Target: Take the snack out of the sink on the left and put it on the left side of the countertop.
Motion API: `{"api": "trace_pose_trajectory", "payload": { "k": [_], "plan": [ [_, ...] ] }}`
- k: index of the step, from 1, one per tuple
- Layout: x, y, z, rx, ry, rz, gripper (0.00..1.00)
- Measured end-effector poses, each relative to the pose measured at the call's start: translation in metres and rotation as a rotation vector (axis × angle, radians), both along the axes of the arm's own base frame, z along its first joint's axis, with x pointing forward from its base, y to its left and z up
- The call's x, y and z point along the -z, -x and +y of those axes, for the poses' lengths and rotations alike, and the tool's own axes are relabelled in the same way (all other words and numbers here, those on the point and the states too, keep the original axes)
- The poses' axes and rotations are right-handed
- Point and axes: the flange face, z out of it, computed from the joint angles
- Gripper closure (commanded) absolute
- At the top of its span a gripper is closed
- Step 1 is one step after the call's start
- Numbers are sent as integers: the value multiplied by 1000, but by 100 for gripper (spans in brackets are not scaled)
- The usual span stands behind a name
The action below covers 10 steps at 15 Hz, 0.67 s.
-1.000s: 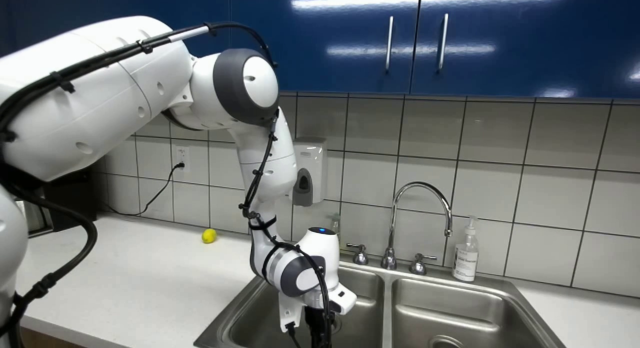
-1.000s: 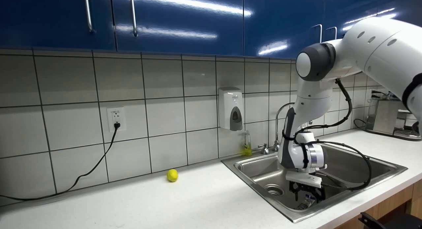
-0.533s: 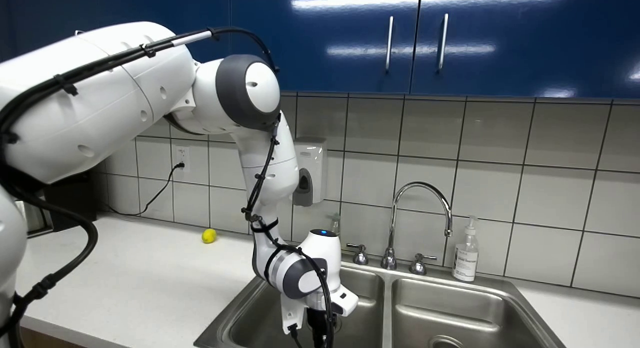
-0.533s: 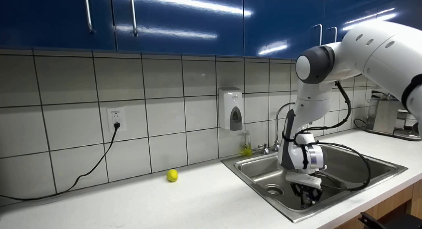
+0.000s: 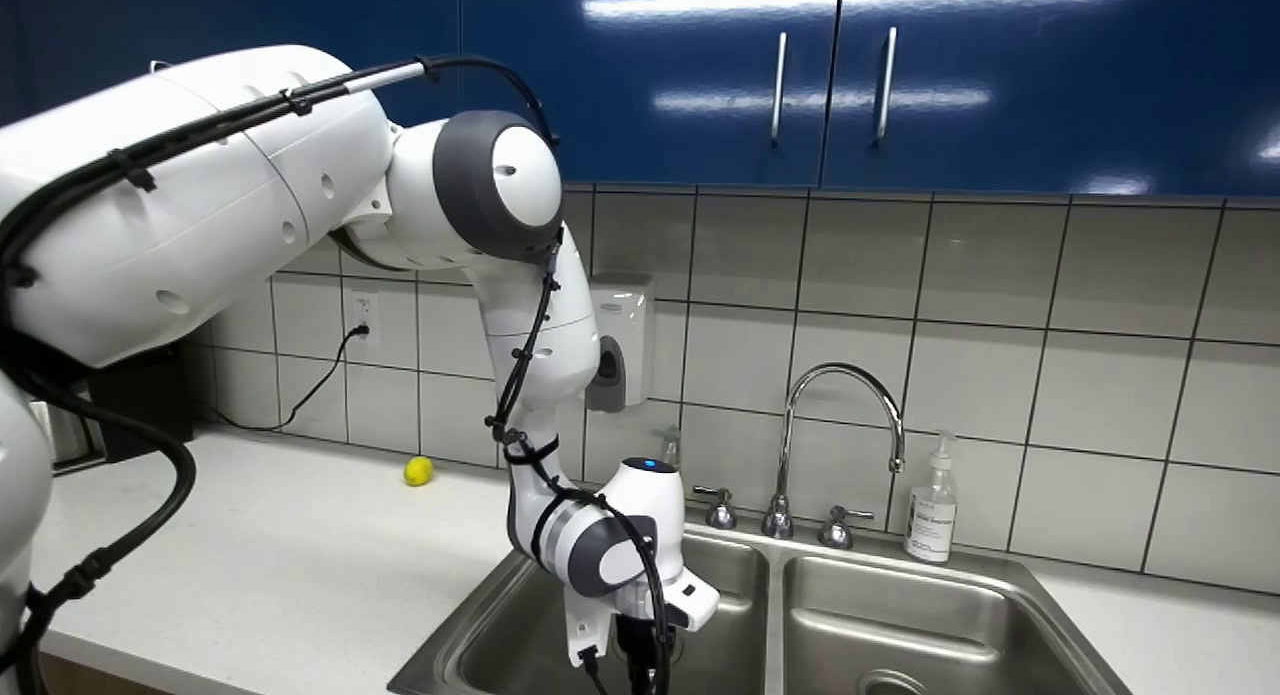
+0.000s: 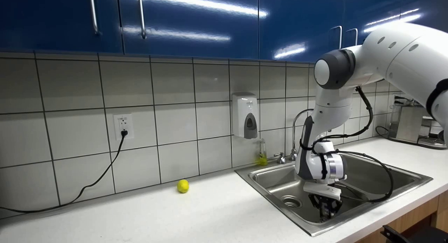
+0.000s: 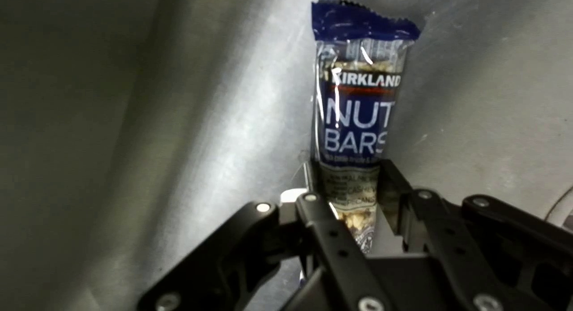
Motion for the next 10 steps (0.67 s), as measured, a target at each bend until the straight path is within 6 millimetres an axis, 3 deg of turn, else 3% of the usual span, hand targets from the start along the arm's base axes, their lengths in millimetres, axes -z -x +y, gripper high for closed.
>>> {"api": "trace_pose_trajectory", "payload": {
  "k": [4, 10],
  "plan": [
    [-10, -10, -1, -5, 10, -26, 91],
    [-57, -27, -10, 0, 37, -94, 91]
  ]
}}
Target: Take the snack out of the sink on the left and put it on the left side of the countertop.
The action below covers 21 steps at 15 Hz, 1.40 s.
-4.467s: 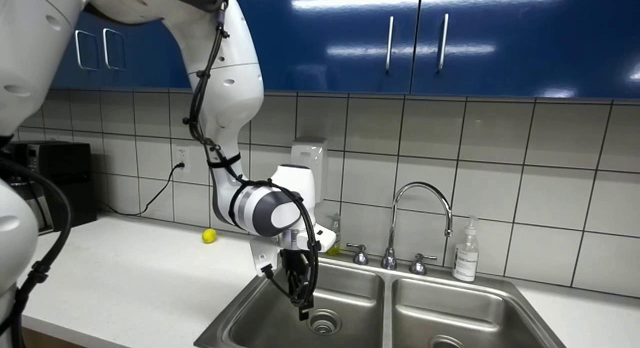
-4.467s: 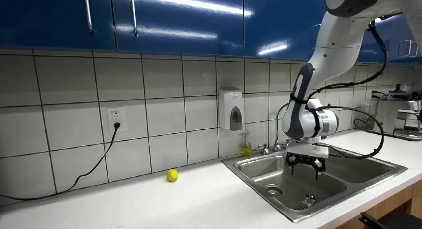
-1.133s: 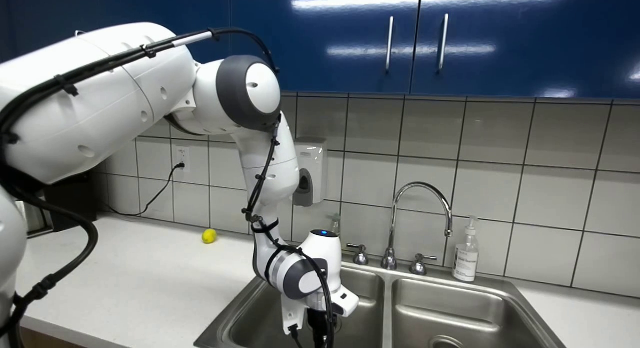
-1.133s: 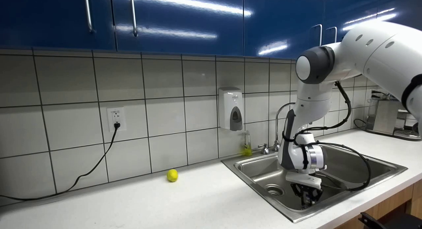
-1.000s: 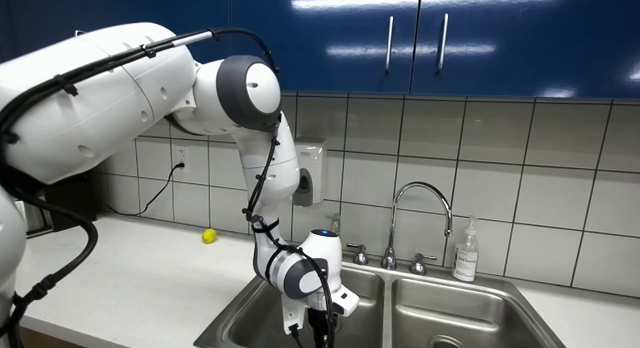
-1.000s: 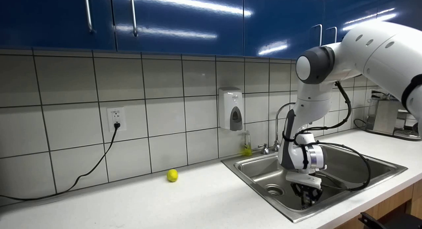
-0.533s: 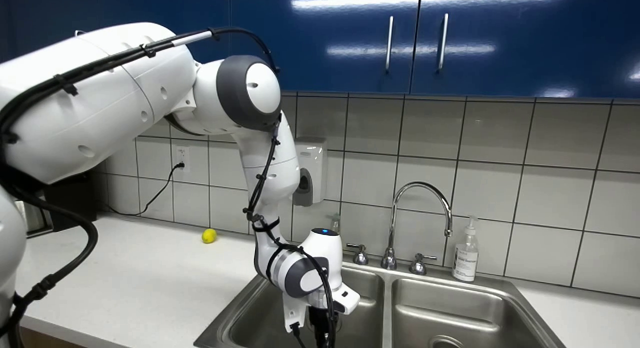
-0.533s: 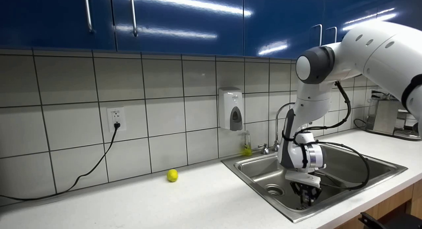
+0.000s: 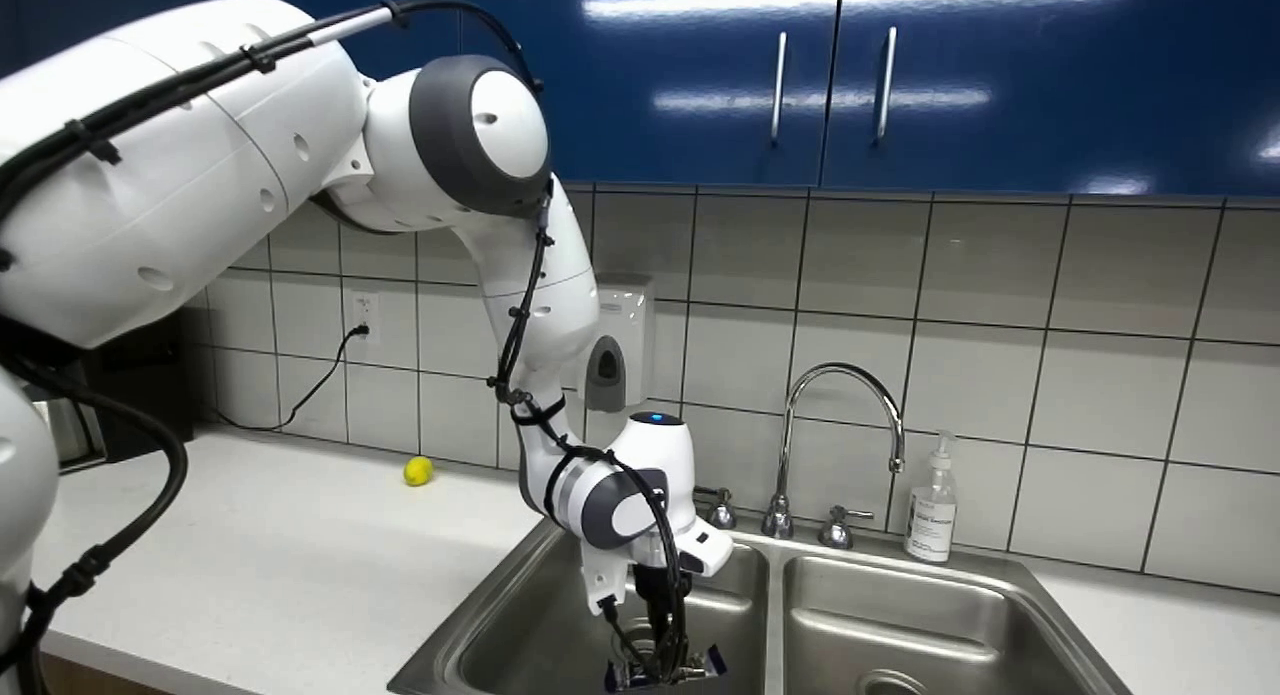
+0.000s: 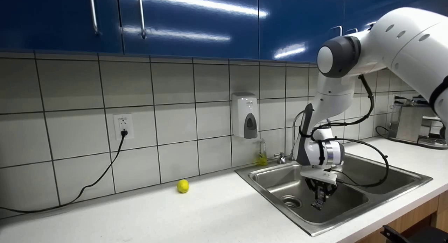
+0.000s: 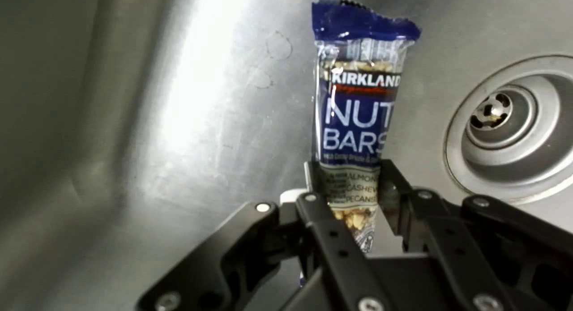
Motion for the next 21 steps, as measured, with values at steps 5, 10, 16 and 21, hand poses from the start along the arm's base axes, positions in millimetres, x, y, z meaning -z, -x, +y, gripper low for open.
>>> {"api": "trace_pose_trajectory", "payload": {
  "k": [5, 10, 16, 21],
  "plan": [
    [-38, 4, 4, -15, 19, -20, 91],
    [-75, 15, 33, -145, 28, -11, 91],
    [-119, 36, 77, -317, 27, 0, 91],
    [-150, 58, 117, -470, 31, 14, 91]
  ]
}}
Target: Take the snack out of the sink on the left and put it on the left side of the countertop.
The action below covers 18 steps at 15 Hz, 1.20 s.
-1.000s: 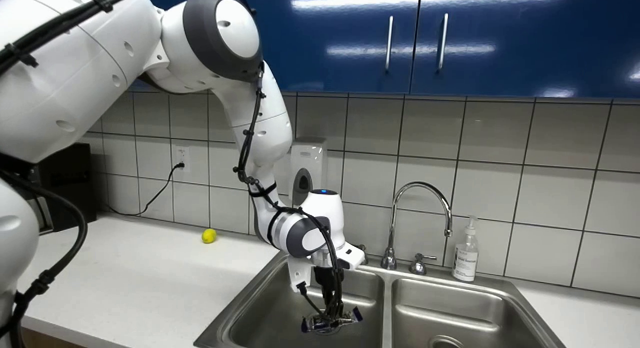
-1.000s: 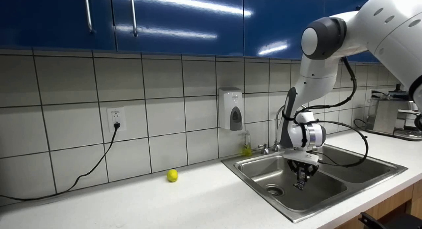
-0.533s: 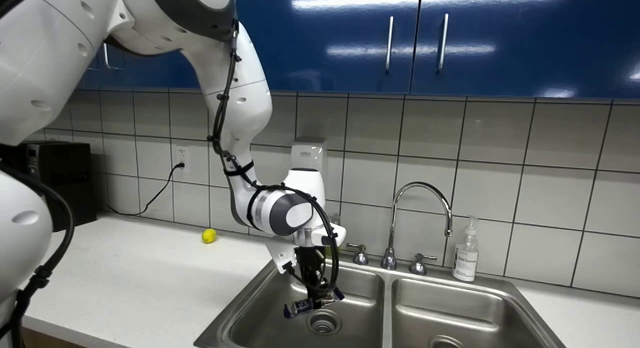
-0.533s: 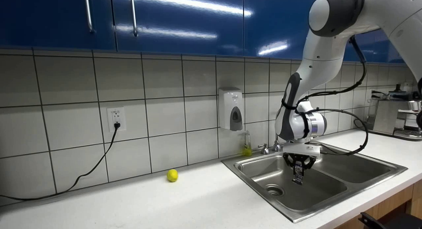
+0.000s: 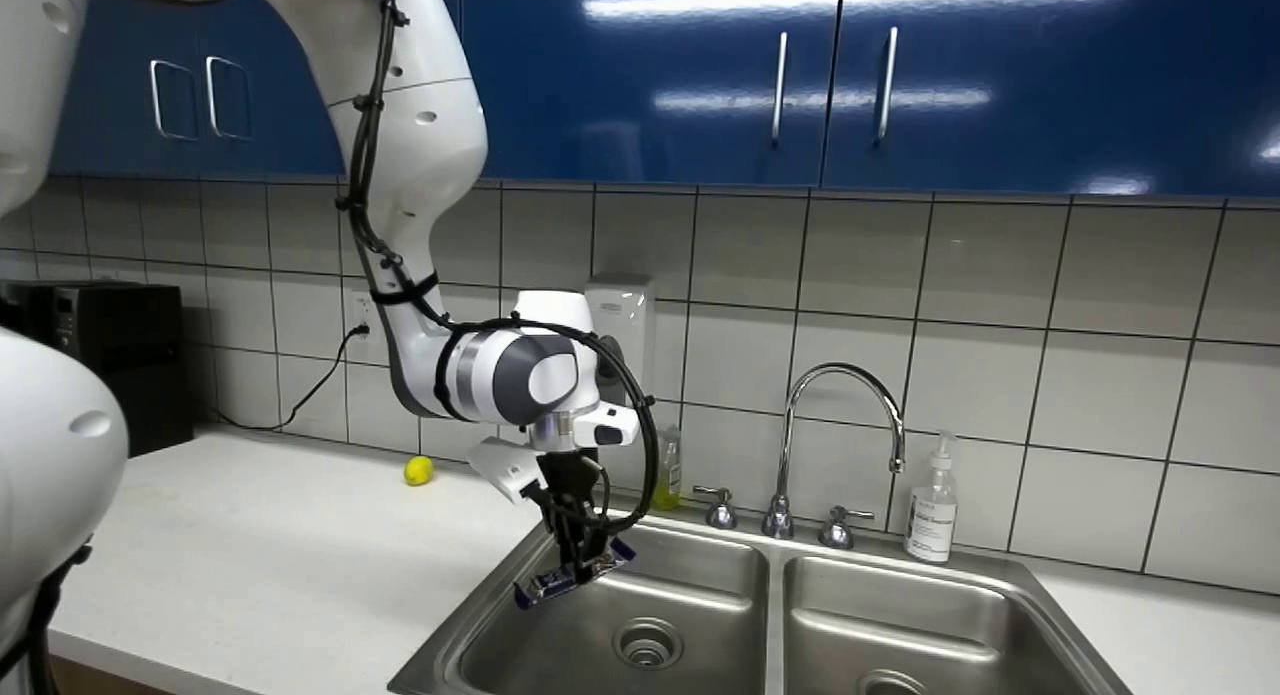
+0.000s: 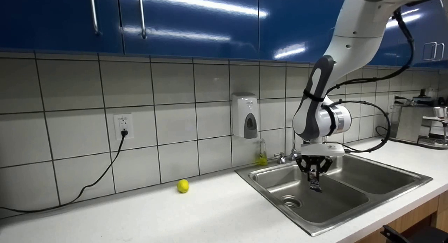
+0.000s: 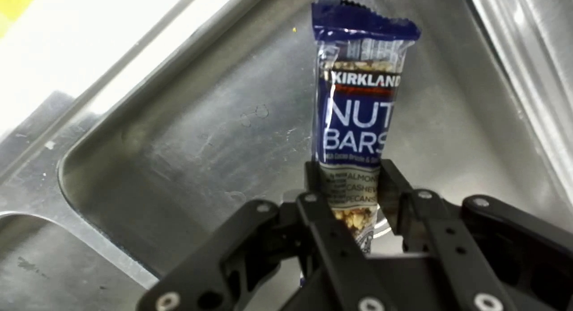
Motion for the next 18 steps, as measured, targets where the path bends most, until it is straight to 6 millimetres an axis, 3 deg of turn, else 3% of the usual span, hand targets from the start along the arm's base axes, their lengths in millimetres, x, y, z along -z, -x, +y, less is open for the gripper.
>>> {"api": "trace_pose_trajectory", "payload": {
  "k": [5, 9, 18],
  "plan": [
    [-30, 20, 44, -153, -4, 12, 91],
    [-45, 32, 91, -251, -23, 22, 91],
    [-40, 53, 196, -456, -63, 55, 91]
  ]
}}
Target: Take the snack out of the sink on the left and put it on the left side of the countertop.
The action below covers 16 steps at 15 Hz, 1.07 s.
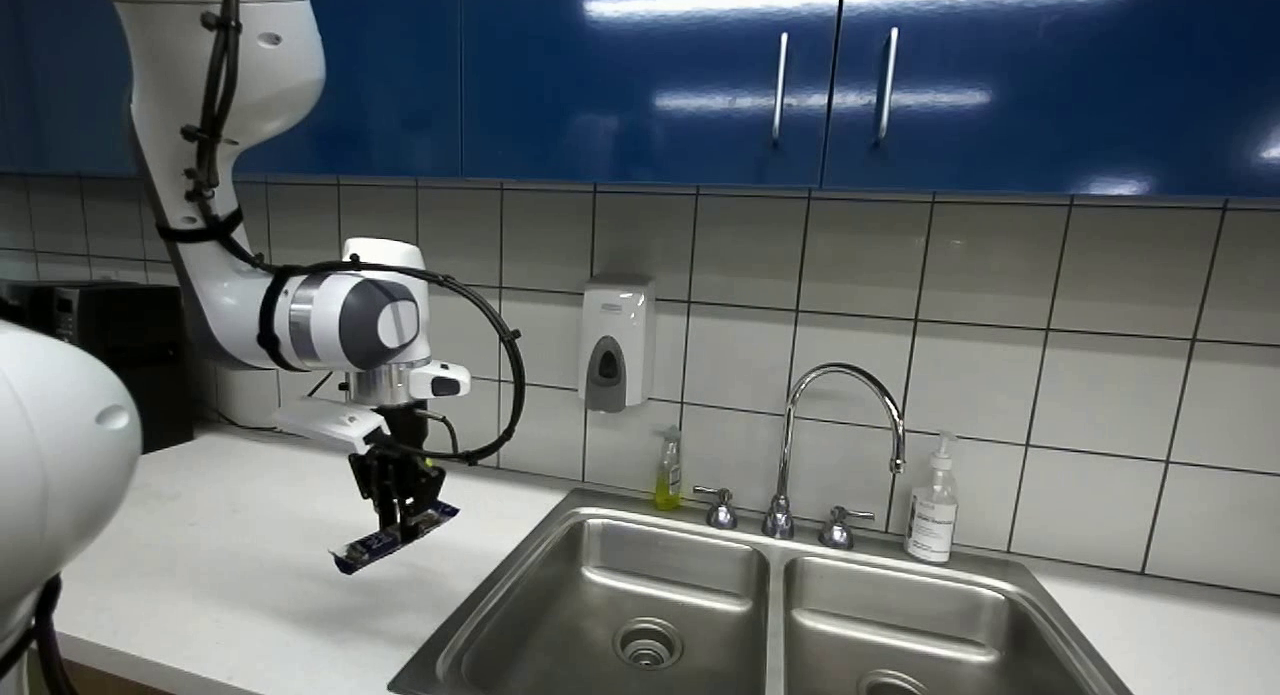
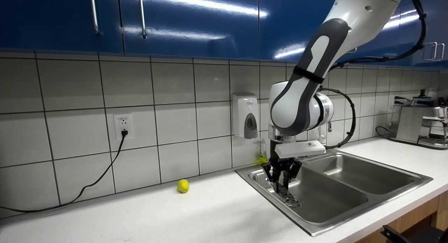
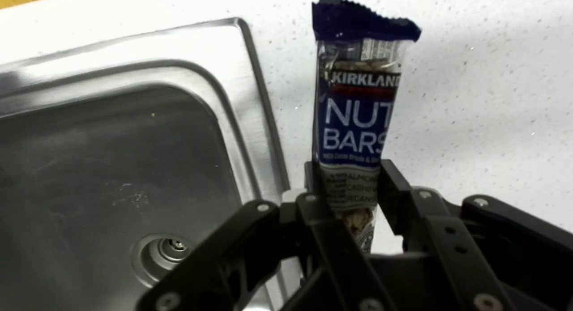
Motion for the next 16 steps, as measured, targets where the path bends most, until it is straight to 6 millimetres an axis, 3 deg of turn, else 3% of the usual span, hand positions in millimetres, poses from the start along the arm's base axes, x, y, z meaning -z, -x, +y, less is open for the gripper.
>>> {"api": "trace_pose_trajectory", "payload": {
  "k": [7, 16],
  "plan": [
    [28, 14, 59, -112, -42, 59, 91],
    [70, -10, 101, -143, -123, 62, 91]
  ]
}}
